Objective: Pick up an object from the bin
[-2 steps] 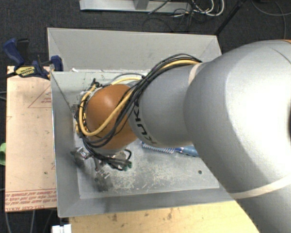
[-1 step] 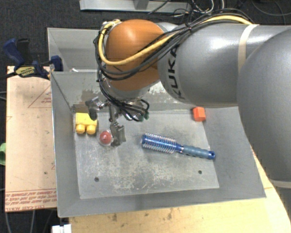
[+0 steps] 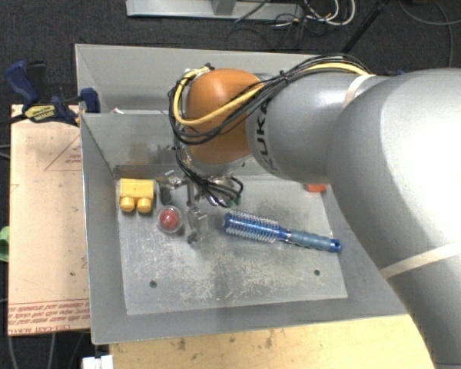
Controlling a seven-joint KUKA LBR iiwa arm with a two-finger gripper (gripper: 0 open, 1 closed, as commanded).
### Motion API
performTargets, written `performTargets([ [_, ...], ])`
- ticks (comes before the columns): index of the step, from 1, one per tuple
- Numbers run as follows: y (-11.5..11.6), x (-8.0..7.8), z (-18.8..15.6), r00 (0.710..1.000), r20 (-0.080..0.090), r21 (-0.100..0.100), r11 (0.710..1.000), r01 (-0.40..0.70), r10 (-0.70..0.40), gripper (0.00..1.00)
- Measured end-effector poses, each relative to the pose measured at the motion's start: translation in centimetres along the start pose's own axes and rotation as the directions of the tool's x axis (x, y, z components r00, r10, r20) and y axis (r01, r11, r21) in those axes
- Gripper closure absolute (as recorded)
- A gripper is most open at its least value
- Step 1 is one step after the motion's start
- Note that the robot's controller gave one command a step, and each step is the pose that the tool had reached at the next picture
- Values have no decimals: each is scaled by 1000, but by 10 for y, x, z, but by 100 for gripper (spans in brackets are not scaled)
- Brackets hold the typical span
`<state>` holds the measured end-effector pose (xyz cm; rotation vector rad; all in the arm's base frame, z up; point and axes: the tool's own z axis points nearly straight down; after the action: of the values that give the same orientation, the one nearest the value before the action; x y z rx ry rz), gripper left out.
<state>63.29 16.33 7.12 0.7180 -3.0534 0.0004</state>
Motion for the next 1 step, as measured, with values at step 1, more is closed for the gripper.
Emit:
performTargets([
  [1,14,-10,-5,995,6,4,995,102,-102,0],
])
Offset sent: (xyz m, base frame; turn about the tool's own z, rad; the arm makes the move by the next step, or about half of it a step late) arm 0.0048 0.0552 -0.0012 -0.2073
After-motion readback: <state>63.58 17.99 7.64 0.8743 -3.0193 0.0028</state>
